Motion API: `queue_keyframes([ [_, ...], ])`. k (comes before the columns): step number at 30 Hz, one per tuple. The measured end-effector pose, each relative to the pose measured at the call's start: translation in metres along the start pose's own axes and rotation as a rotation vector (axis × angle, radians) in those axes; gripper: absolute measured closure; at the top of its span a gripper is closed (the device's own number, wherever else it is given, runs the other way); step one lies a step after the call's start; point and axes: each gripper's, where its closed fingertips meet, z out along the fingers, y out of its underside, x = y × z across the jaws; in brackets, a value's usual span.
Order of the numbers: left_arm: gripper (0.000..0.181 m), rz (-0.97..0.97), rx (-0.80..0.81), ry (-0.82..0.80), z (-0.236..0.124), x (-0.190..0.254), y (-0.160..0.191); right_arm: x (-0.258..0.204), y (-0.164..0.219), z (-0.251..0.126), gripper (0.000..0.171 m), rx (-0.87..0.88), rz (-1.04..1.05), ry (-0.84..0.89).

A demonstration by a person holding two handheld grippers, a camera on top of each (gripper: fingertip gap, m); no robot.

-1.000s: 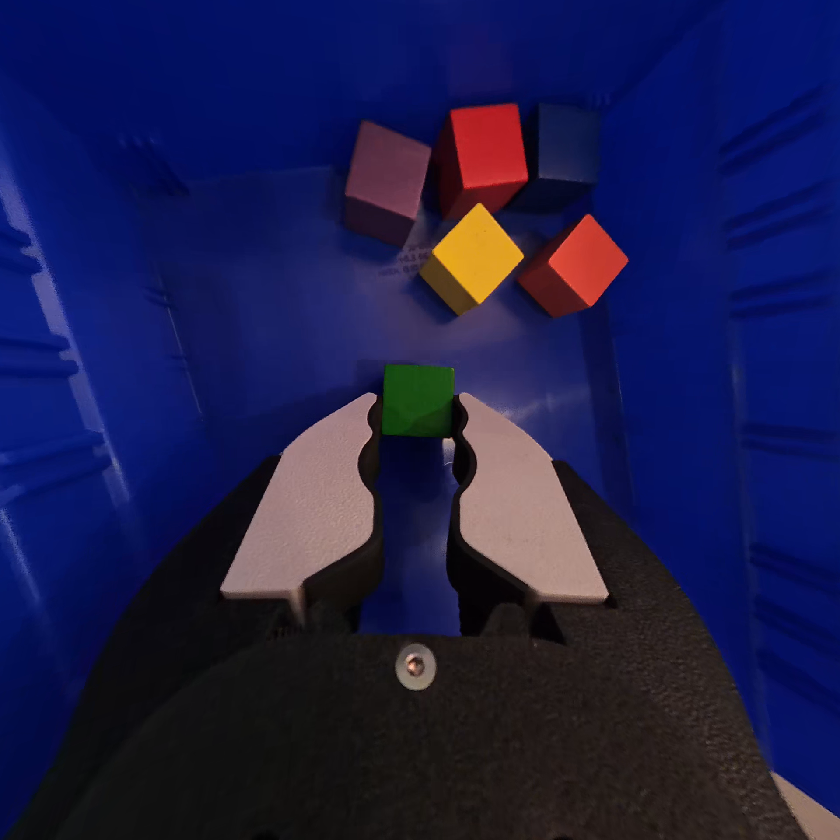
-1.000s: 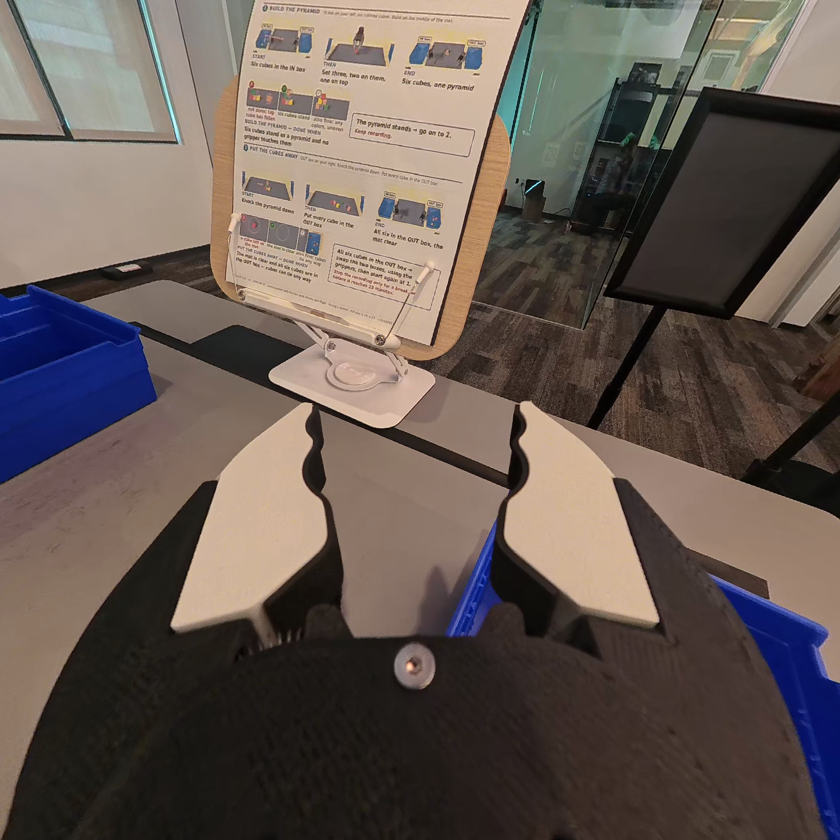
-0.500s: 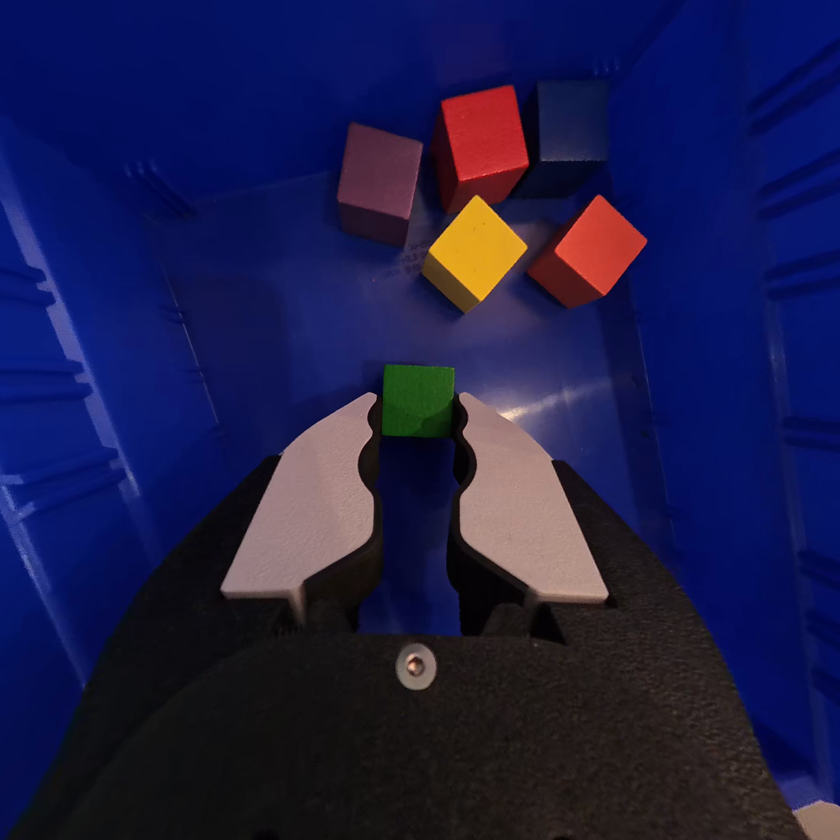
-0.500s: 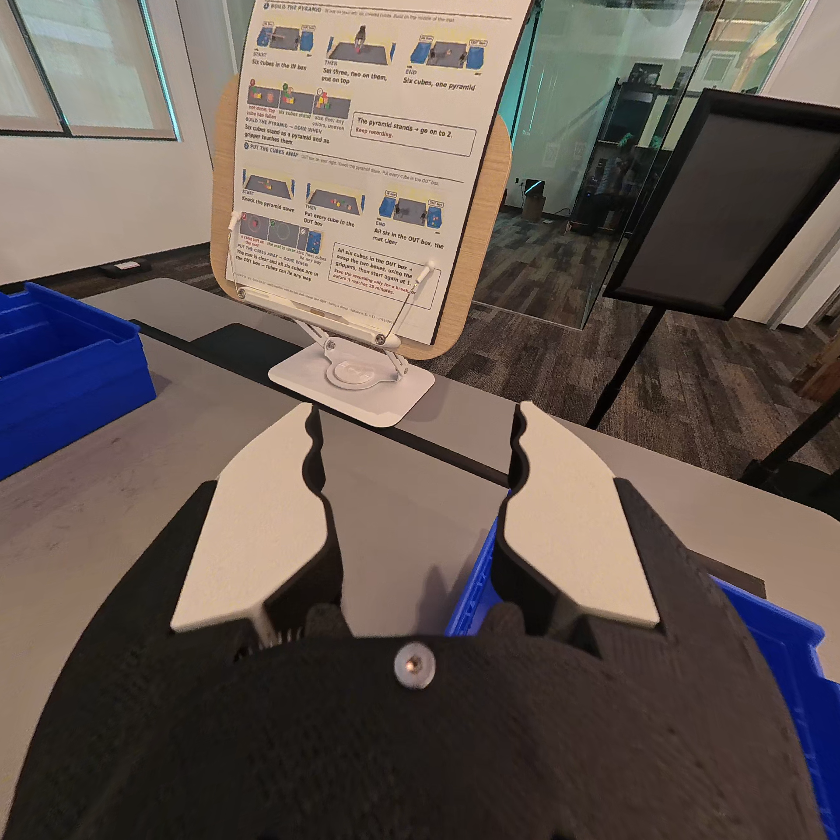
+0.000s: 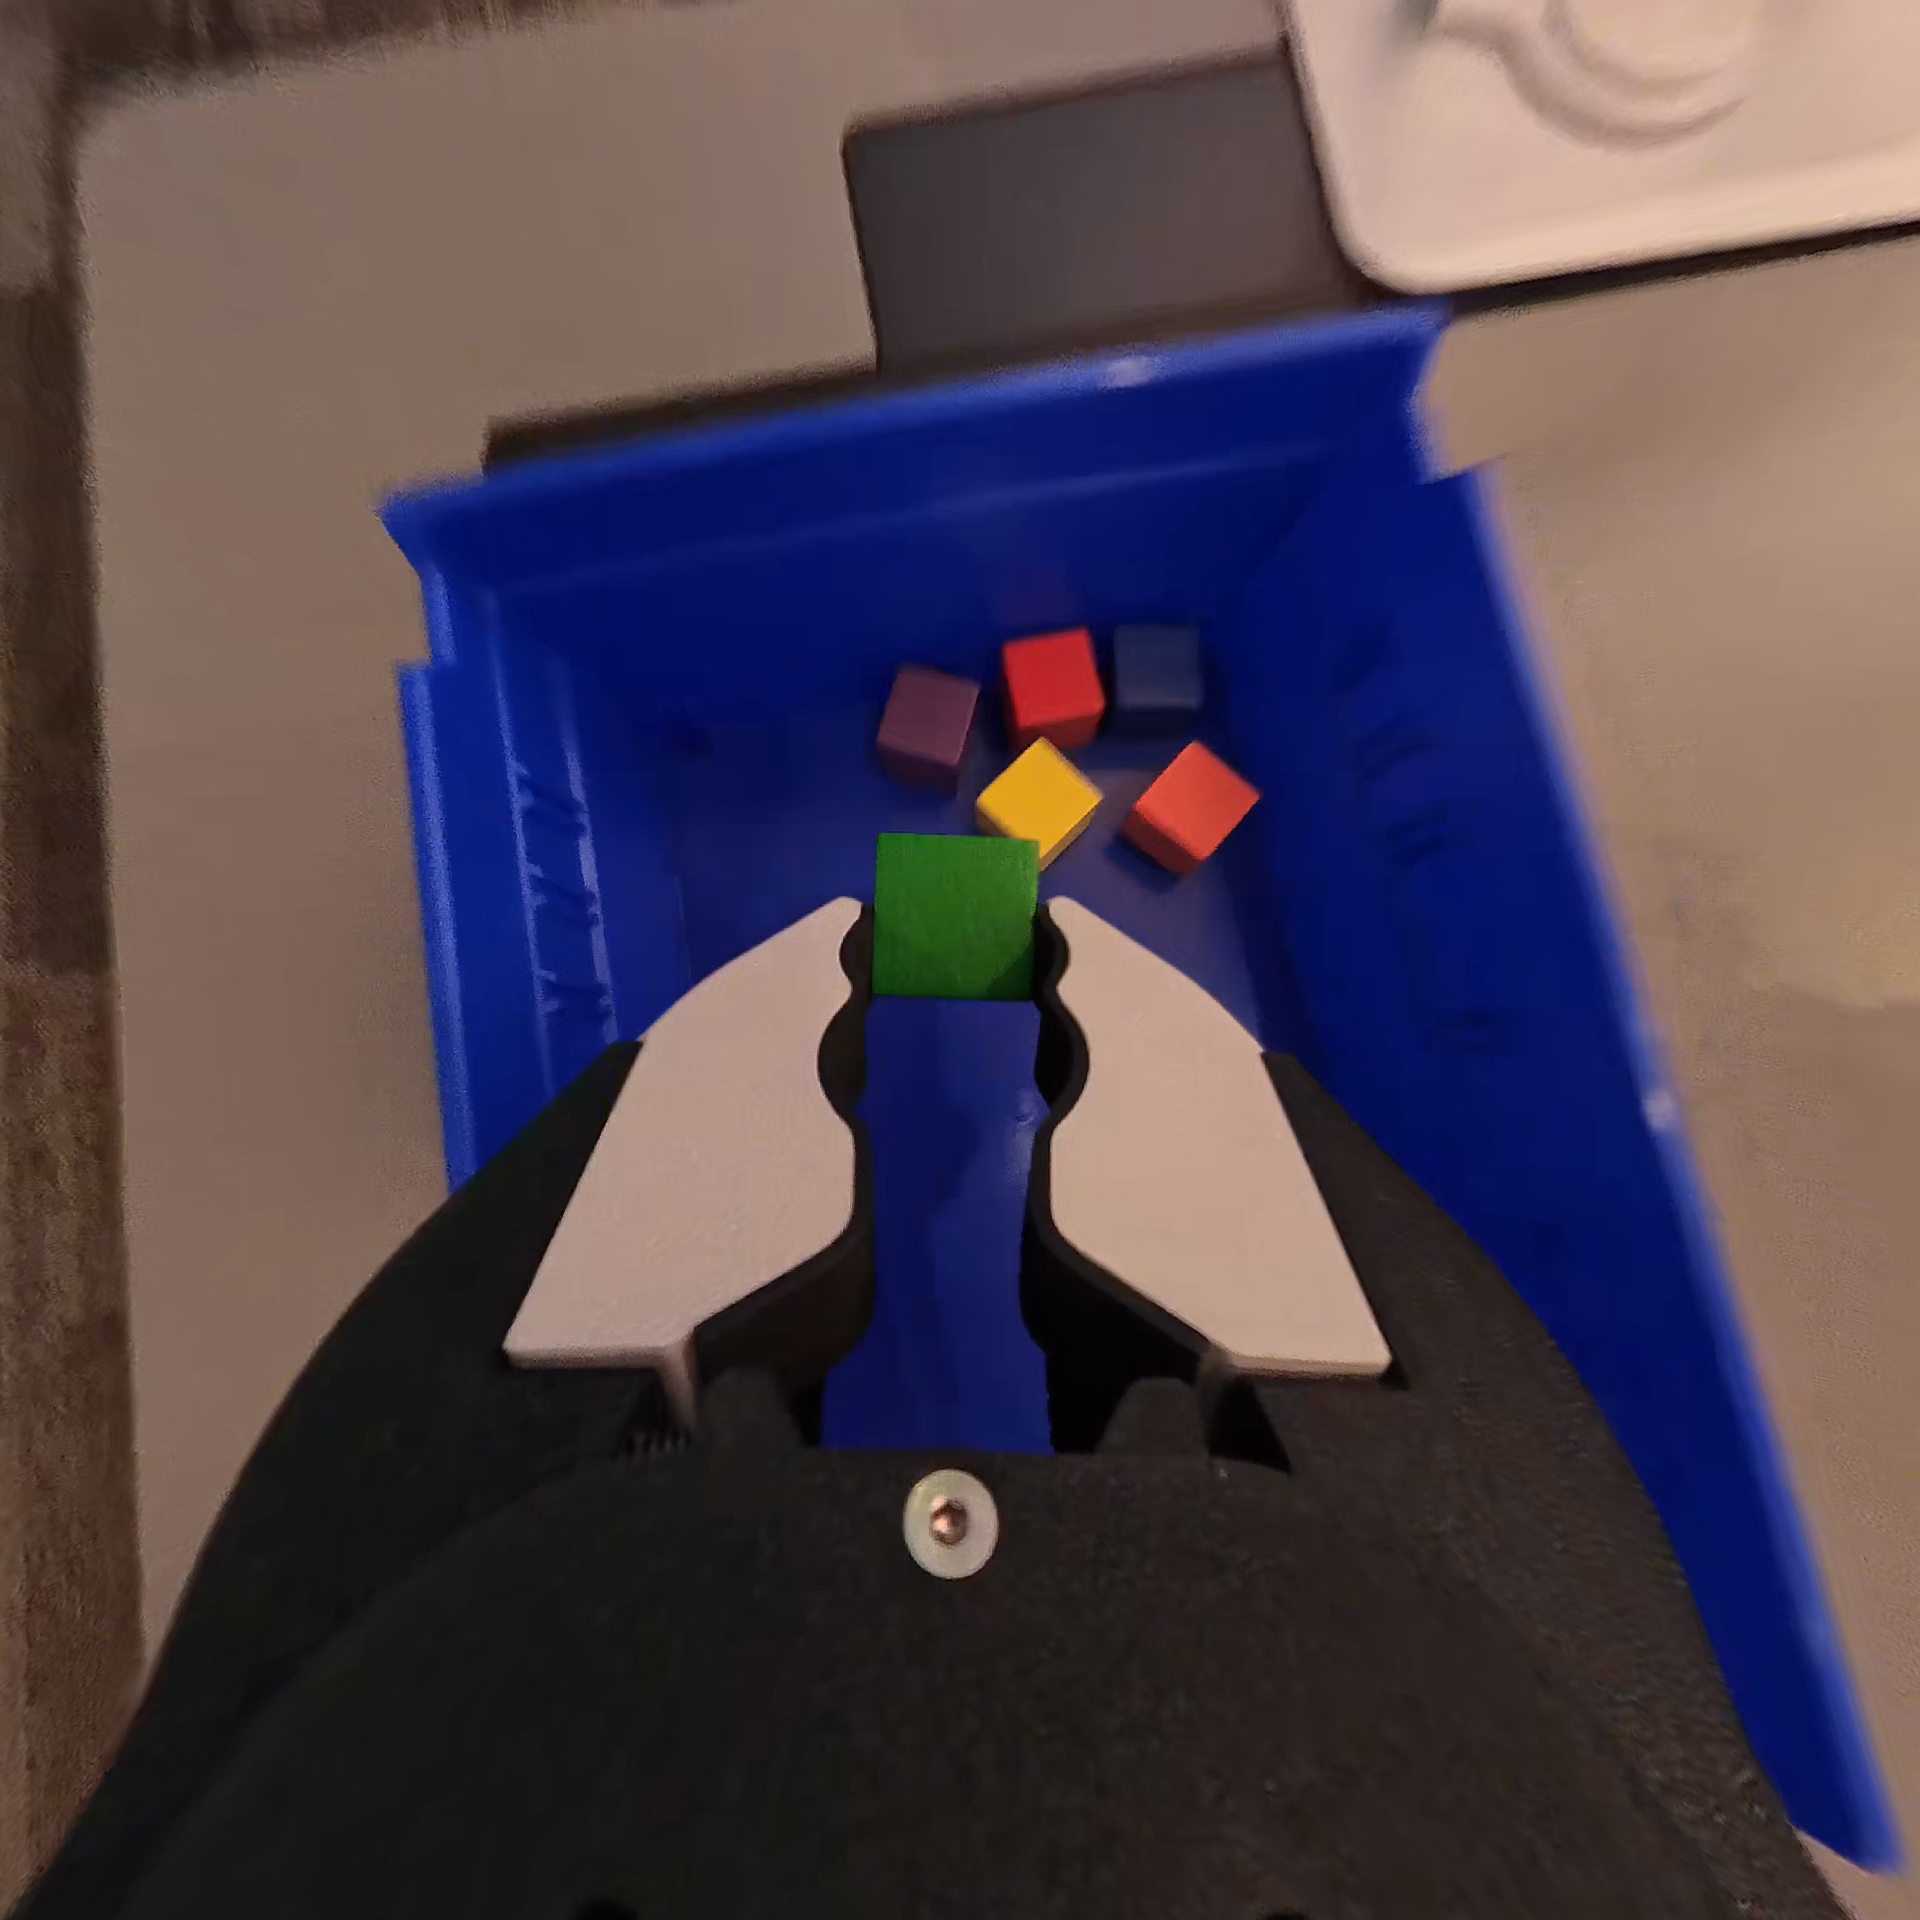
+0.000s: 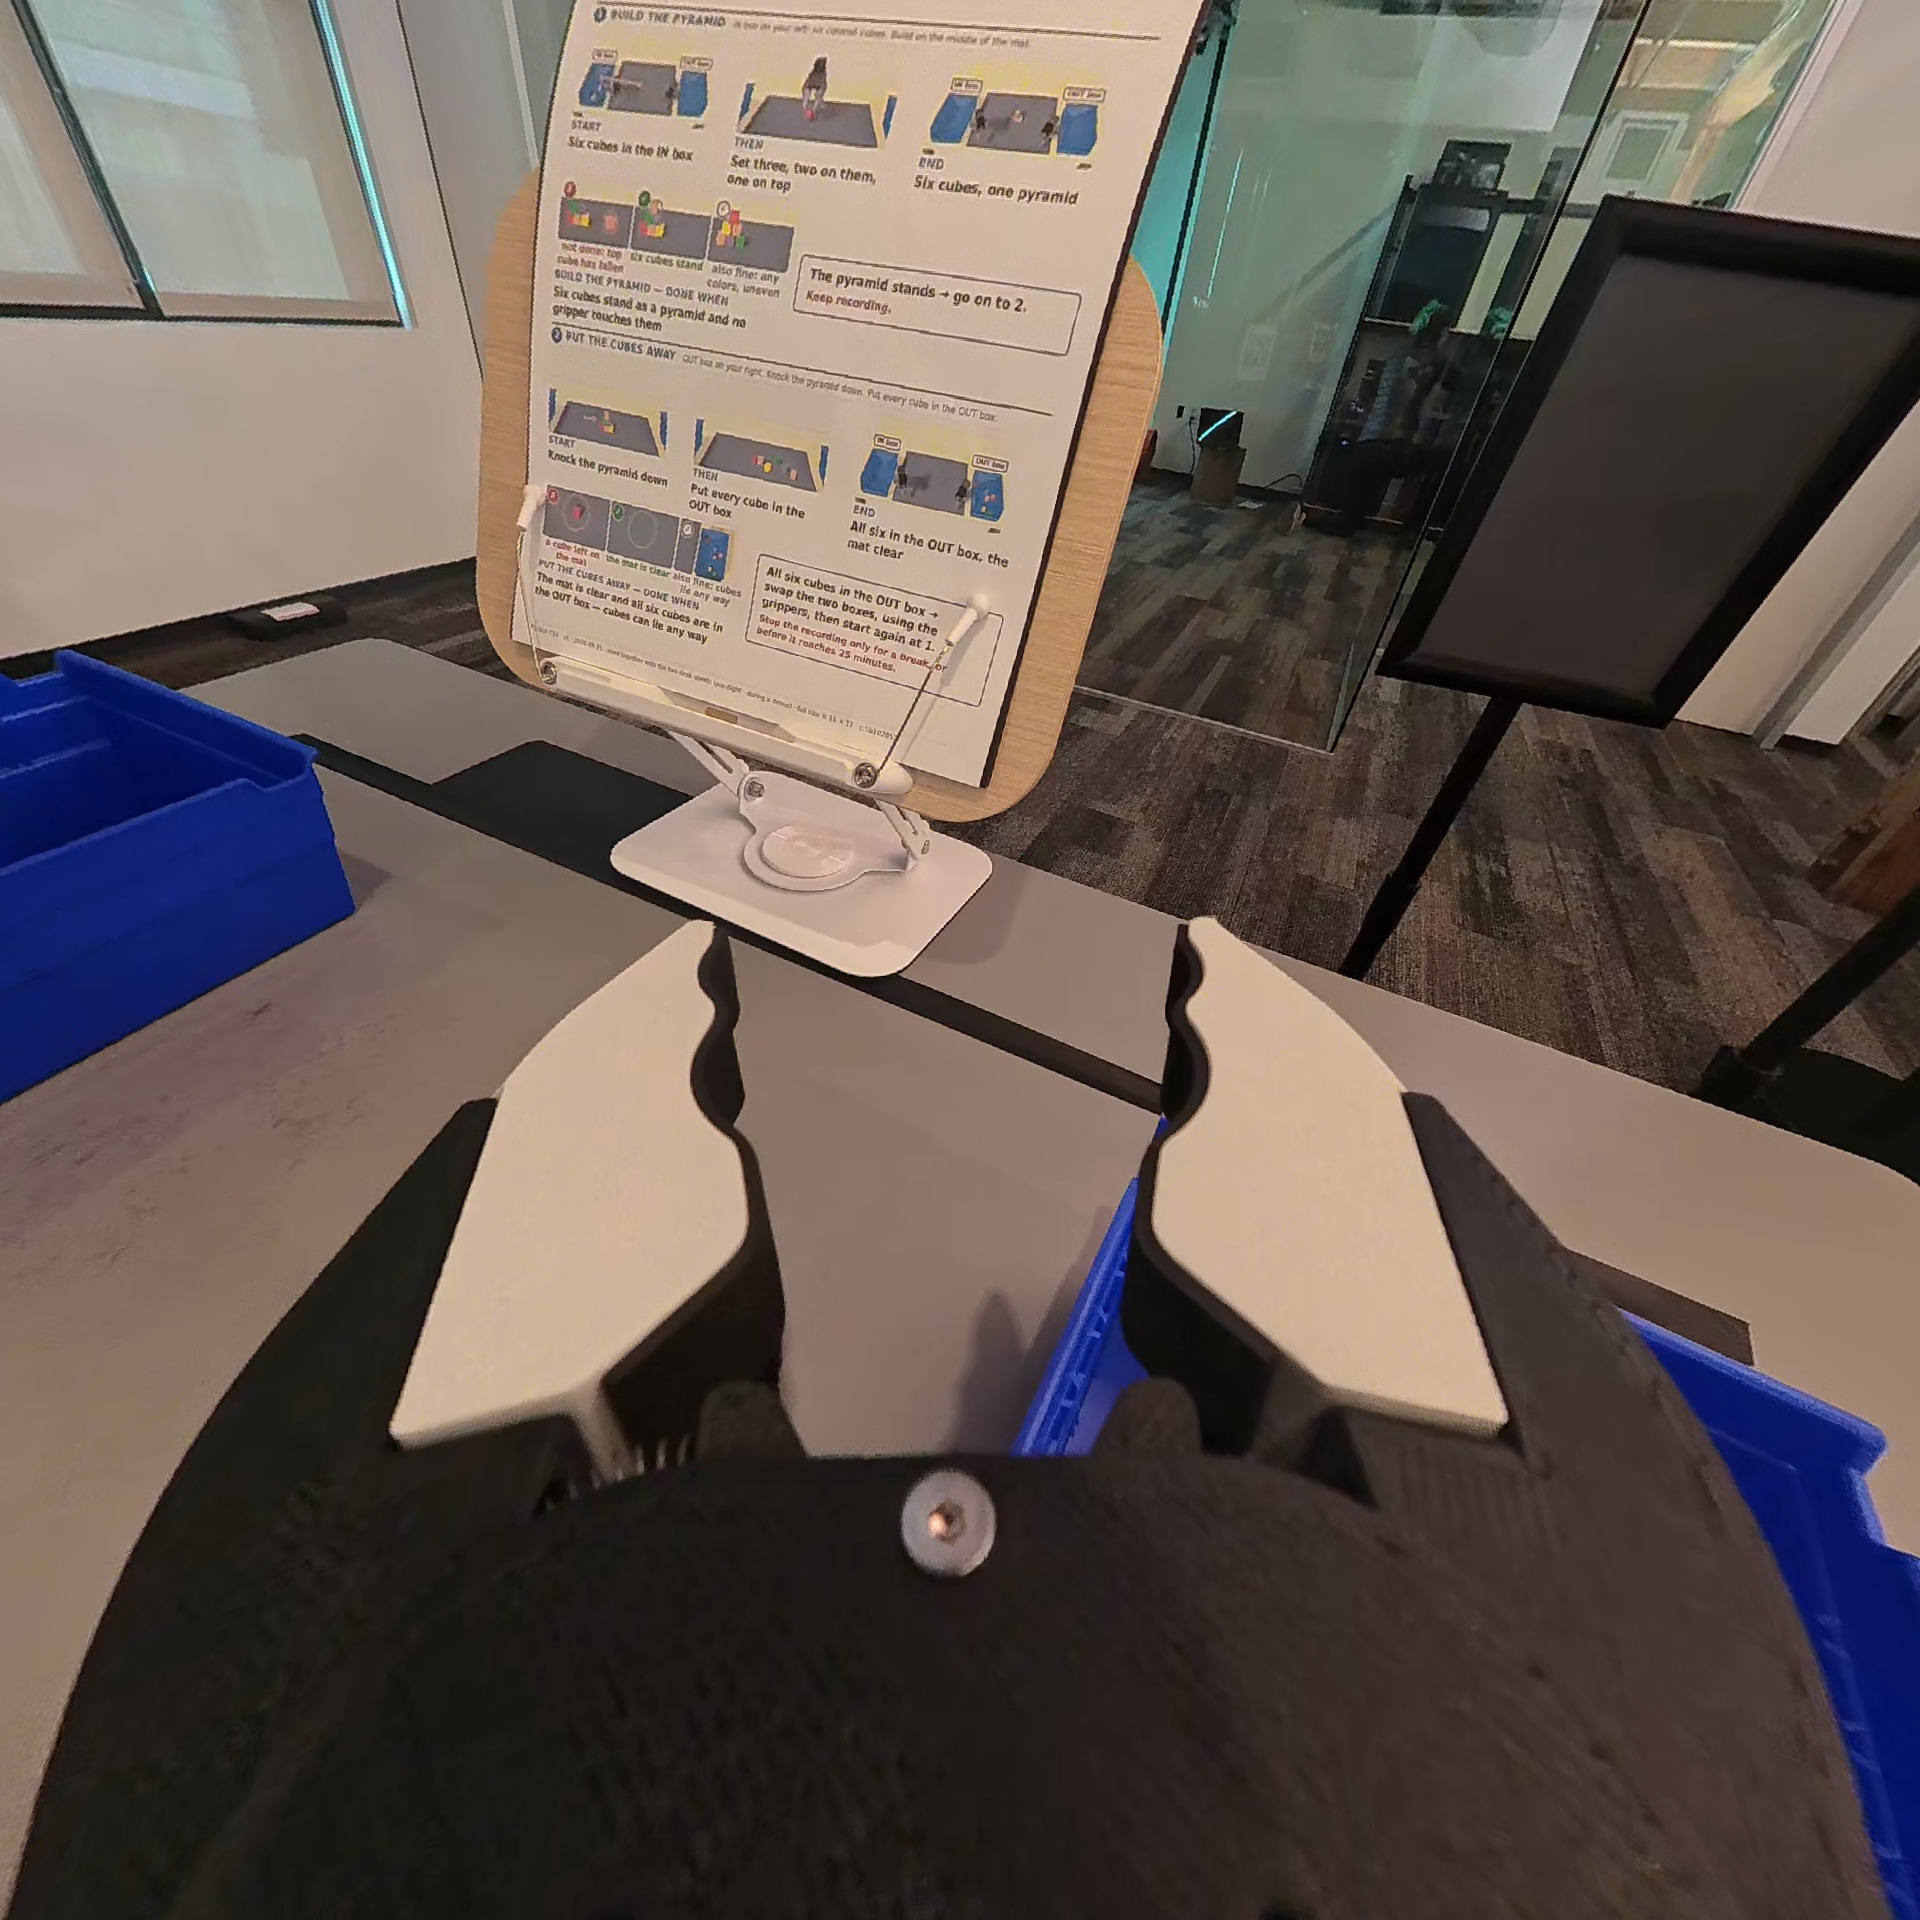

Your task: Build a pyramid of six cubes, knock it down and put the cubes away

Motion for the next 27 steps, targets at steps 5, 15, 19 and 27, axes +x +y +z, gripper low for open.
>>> queue_keyframes([
  [5,0.153,0.213,0.300,0.314,-0.074,0.115,-0.058,-0.002,-0.001,0.000,0.091,0.001,-0.001,-0.005],
  [15,0.153,0.773,0.145,0.733,-0.009,0.332,0.012,-0.002,-0.007,-0.005,0.091,0.018,-0.011,-0.007],
  [19,0.153,0.929,0.179,0.715,0.013,0.371,0.020,0.002,-0.010,-0.008,0.091,0.034,0.007,-0.008],
  [27,0.153,1.100,0.042,0.749,0.065,0.410,0.037,0.010,-0.013,-0.014,0.091,0.043,0.012,0.000],
])
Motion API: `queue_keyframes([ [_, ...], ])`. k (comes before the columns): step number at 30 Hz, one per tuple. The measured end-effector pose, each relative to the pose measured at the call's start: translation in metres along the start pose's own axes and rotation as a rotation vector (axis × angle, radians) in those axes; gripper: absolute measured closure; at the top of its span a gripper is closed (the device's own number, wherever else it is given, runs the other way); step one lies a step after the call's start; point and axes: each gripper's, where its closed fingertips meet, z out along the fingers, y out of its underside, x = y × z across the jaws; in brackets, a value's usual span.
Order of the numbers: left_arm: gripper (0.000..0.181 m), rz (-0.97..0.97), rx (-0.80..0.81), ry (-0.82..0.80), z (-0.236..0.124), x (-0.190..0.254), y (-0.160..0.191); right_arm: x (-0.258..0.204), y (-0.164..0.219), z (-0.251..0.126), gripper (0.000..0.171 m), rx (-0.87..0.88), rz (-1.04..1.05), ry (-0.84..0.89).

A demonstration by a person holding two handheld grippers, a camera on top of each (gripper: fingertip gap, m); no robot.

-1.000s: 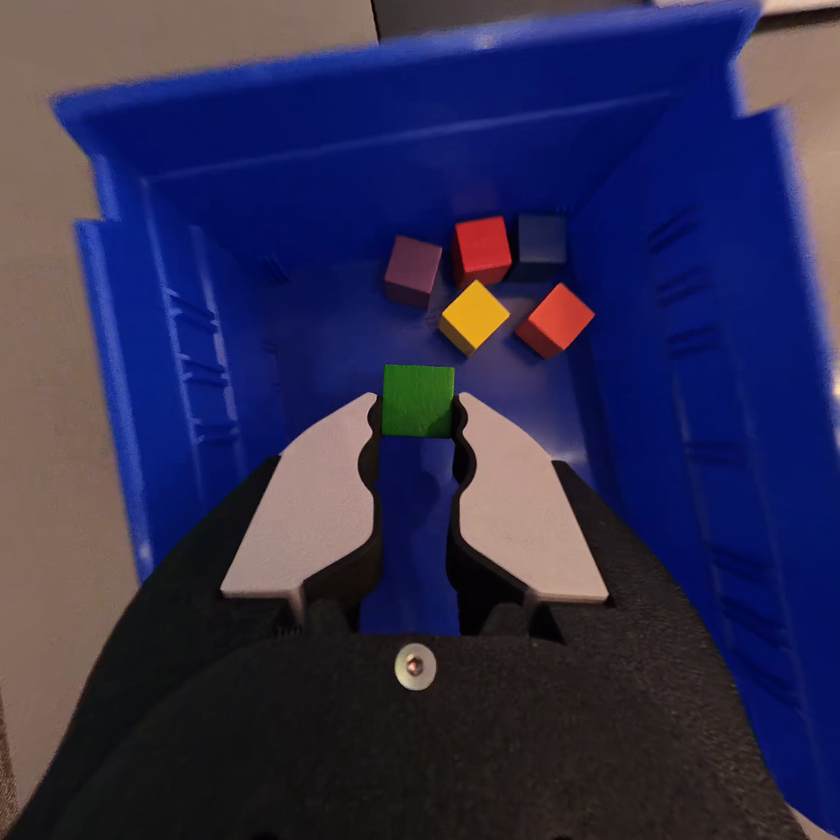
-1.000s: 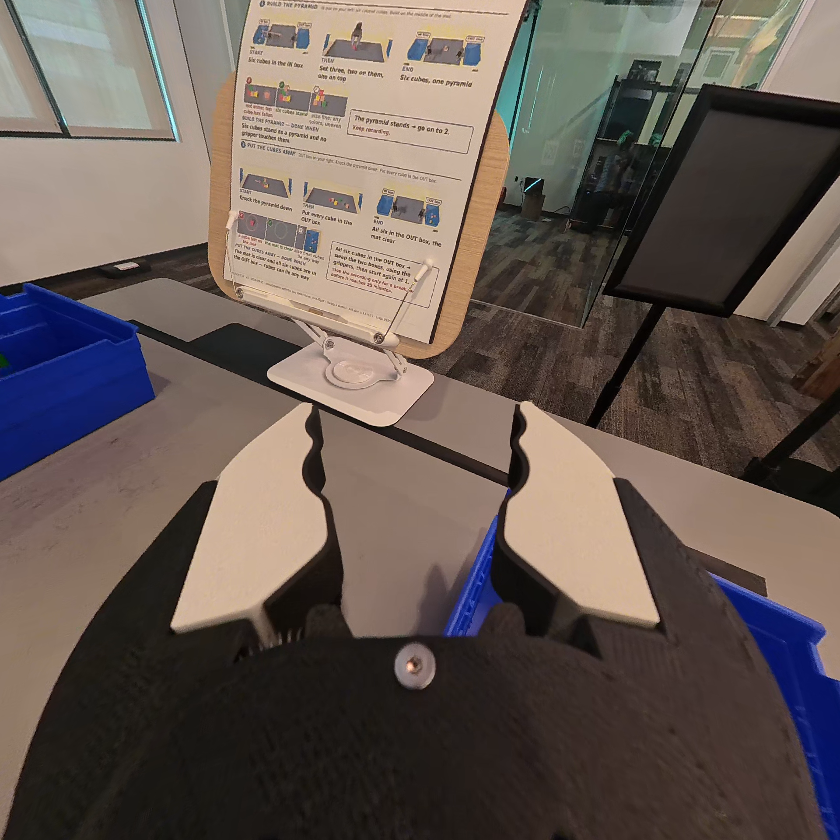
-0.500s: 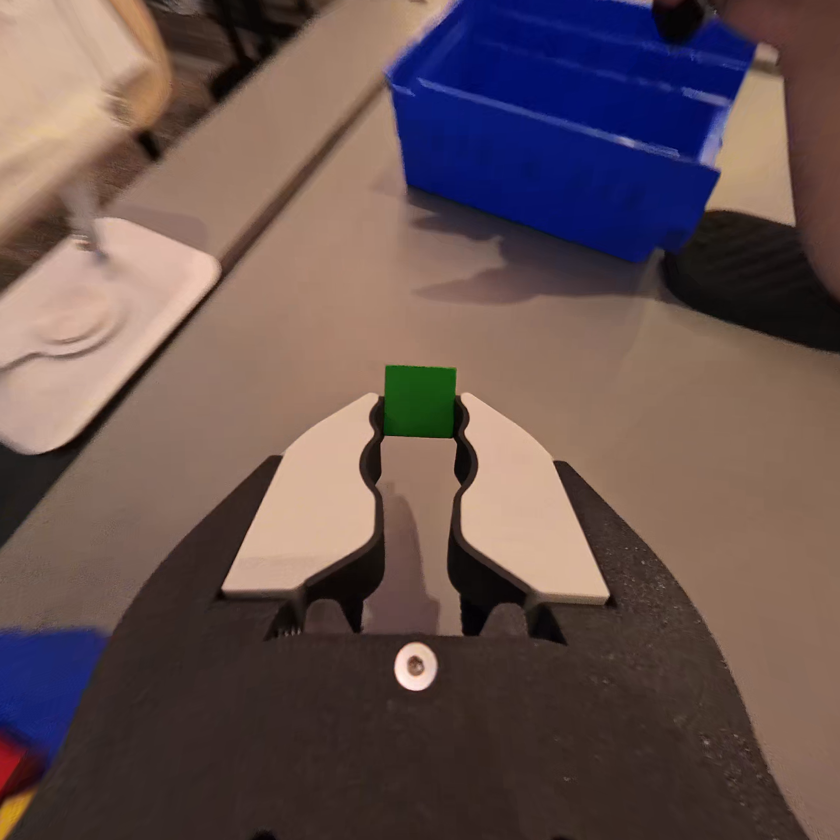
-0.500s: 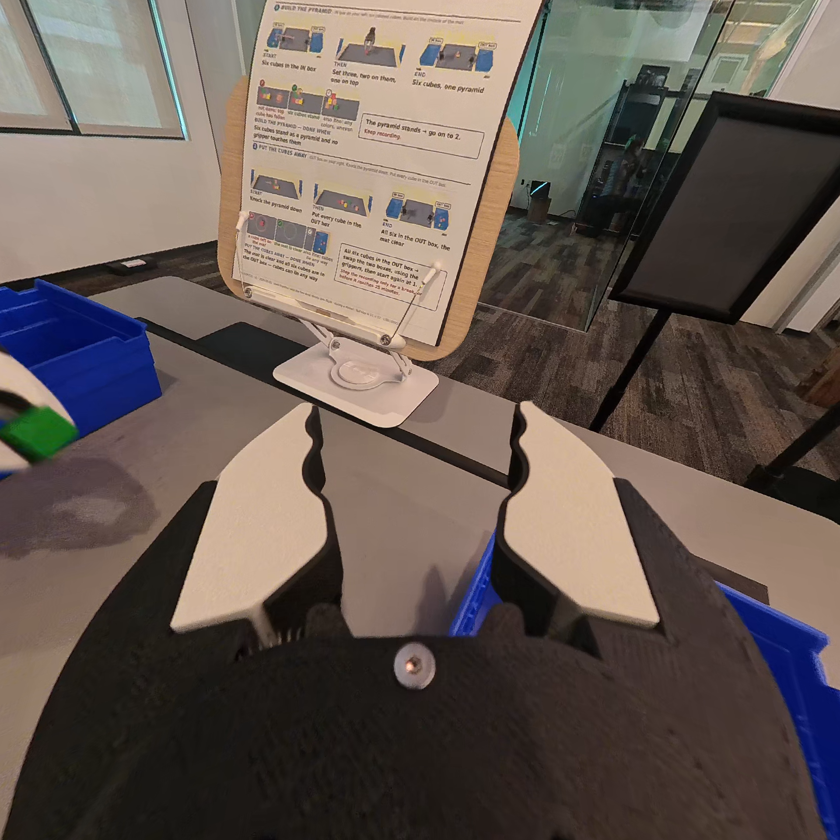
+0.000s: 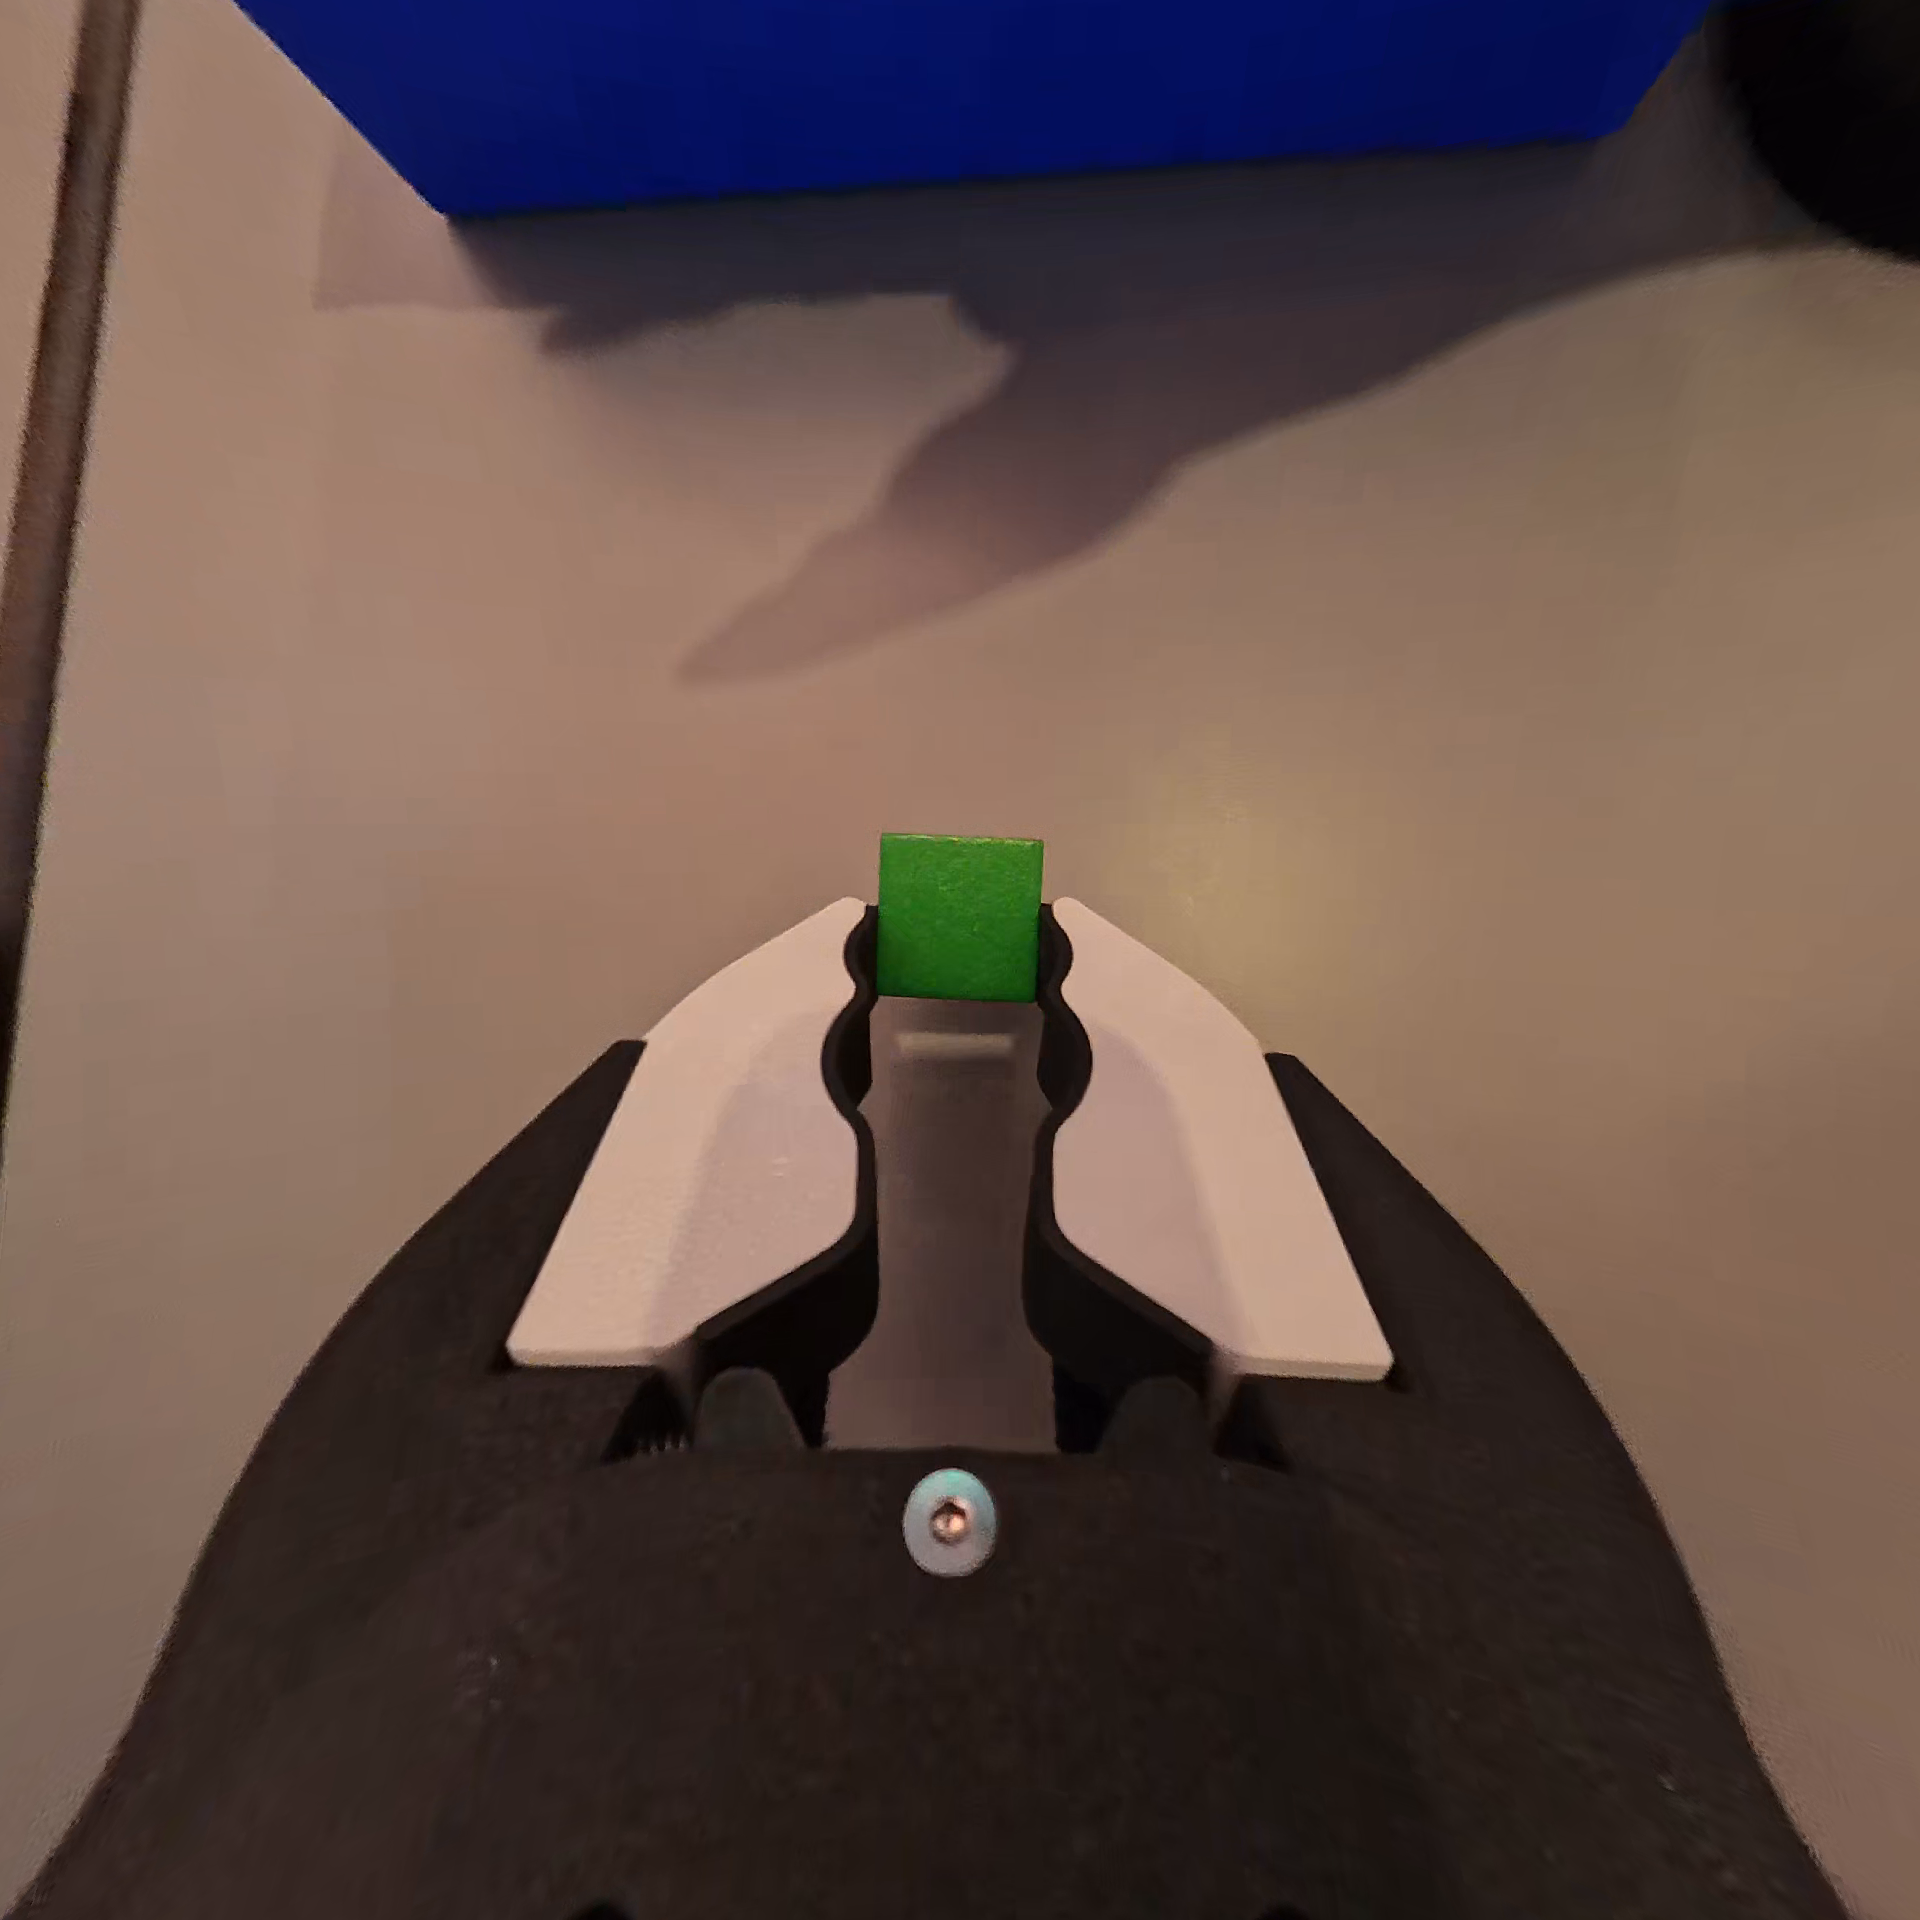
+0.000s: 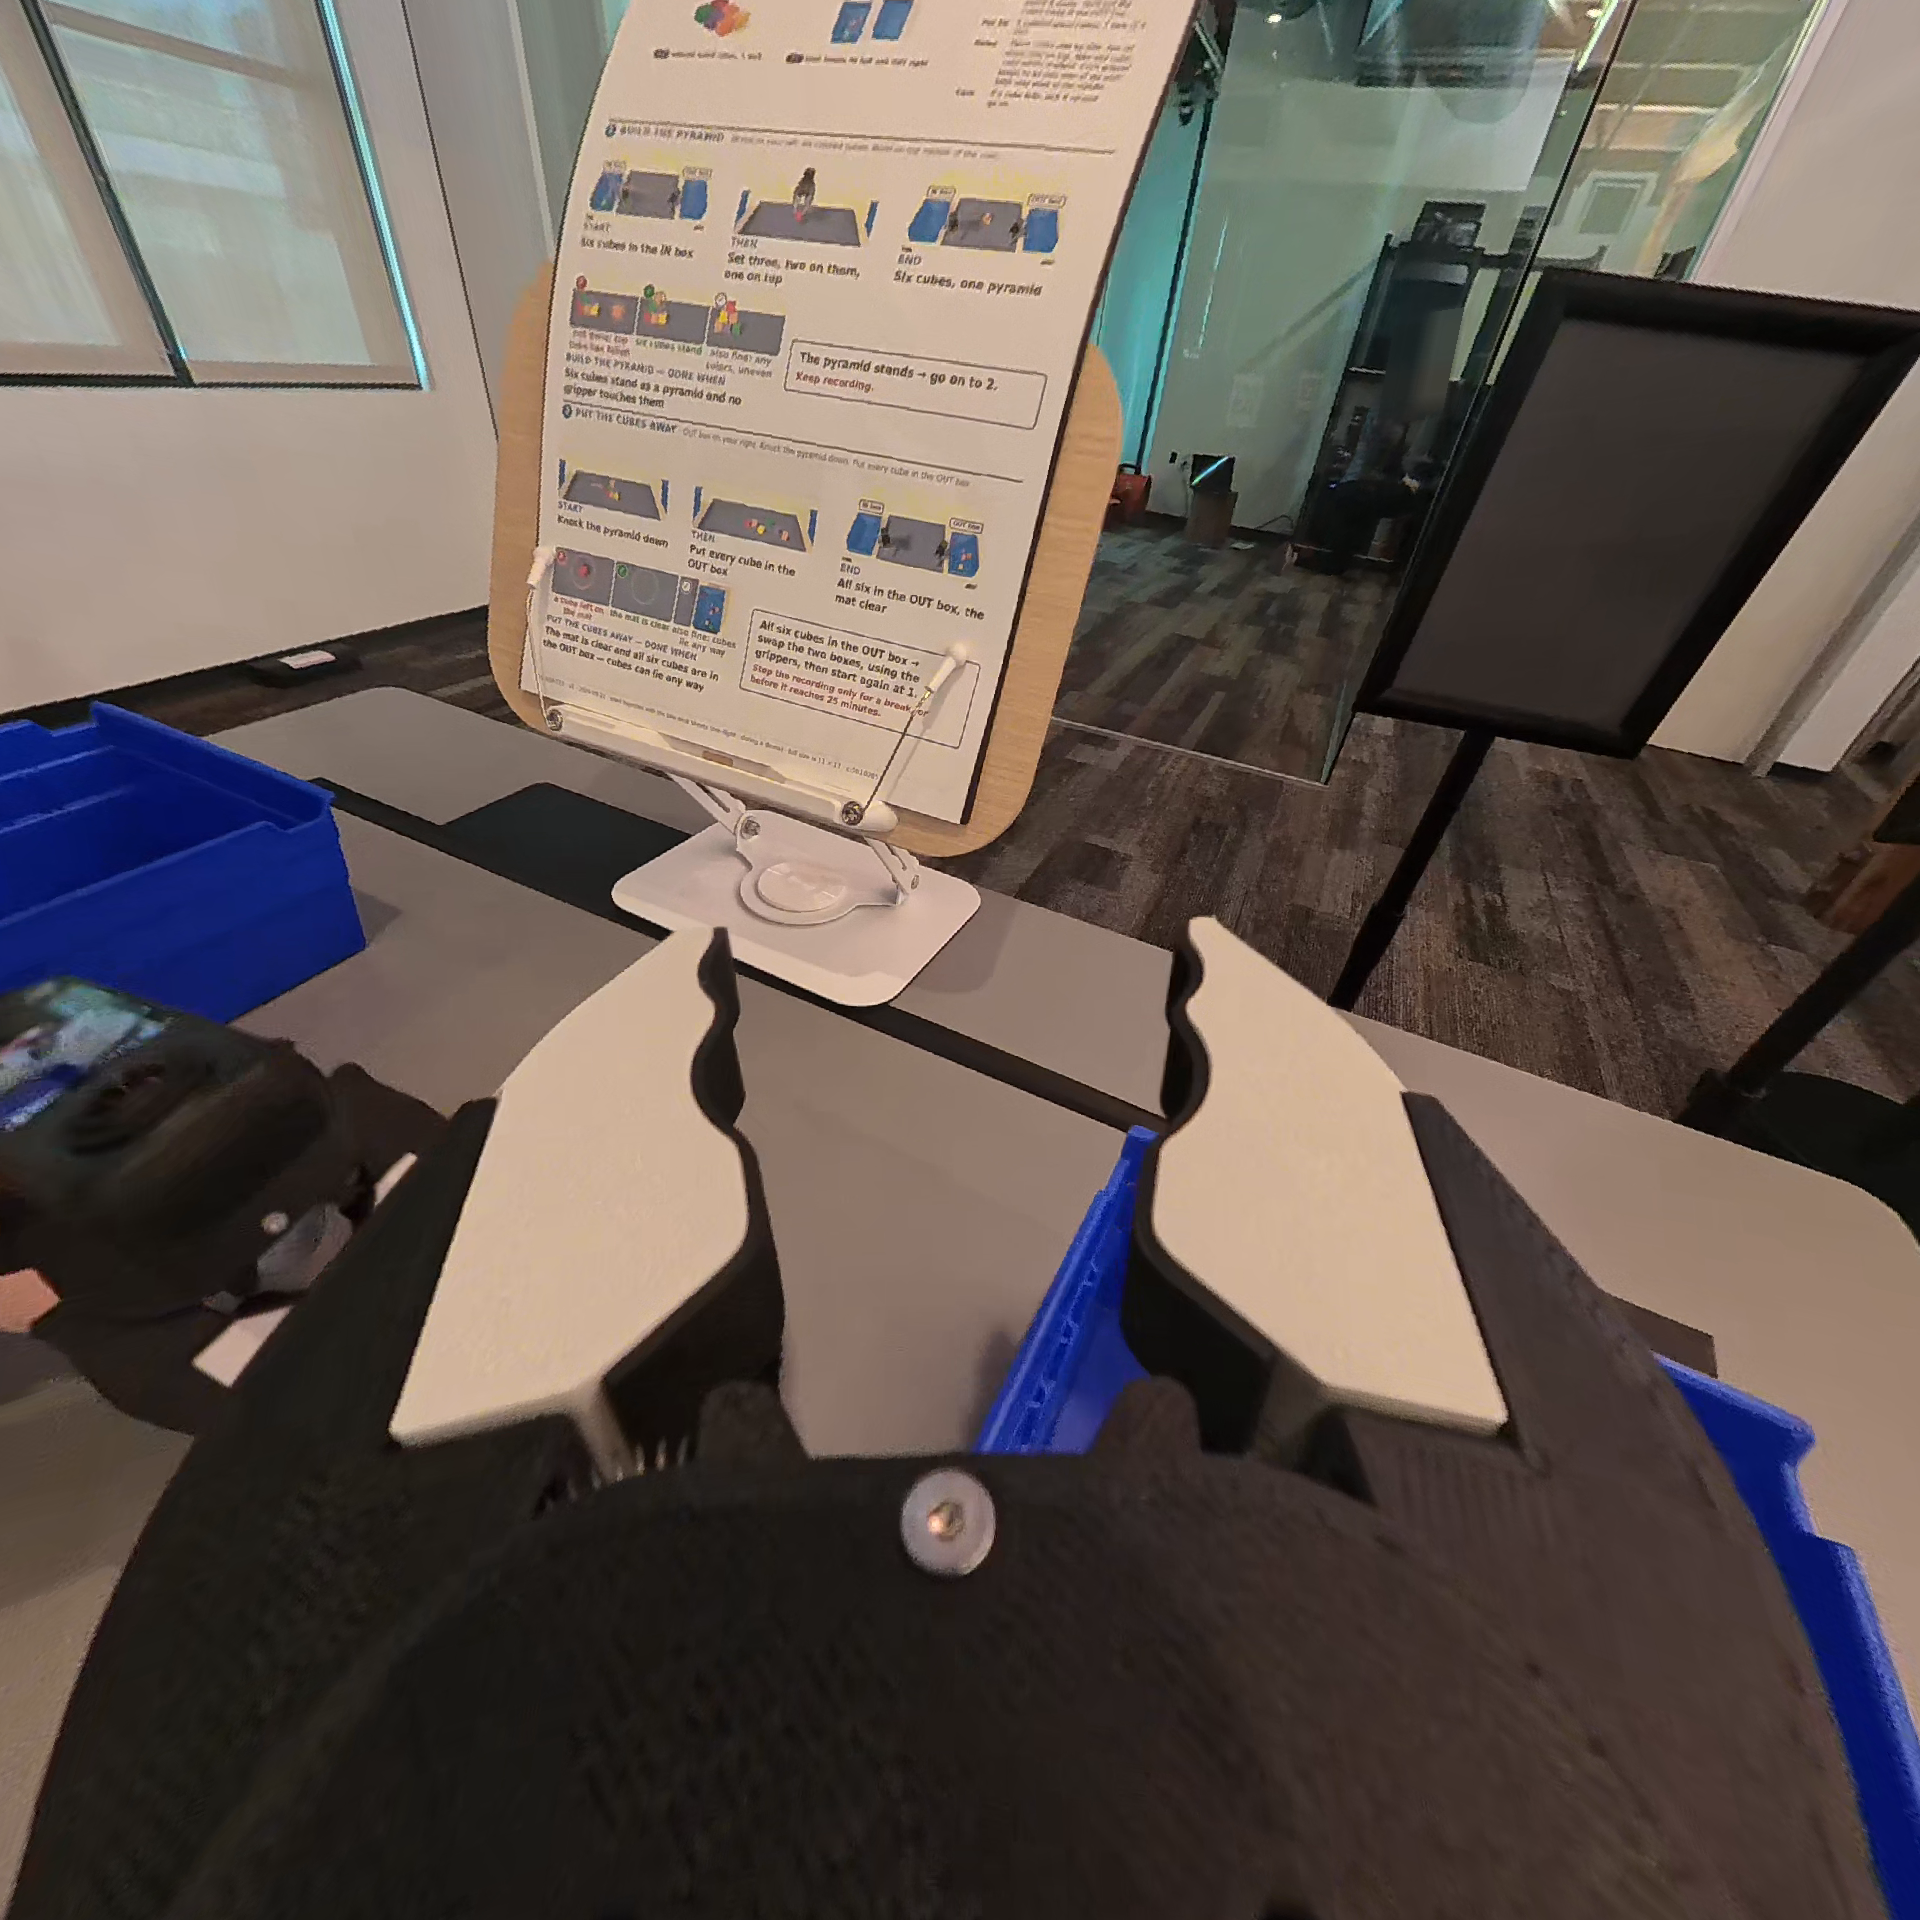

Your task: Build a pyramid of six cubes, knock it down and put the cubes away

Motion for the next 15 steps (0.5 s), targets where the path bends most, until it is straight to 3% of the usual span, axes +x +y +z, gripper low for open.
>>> queue_keyframes([
  [15,0.152,-0.037,-0.050,0.110,0.021,0.005,0.007,0.010,-0.004,-0.004,0.091,0.017,0.029,-0.002],
])
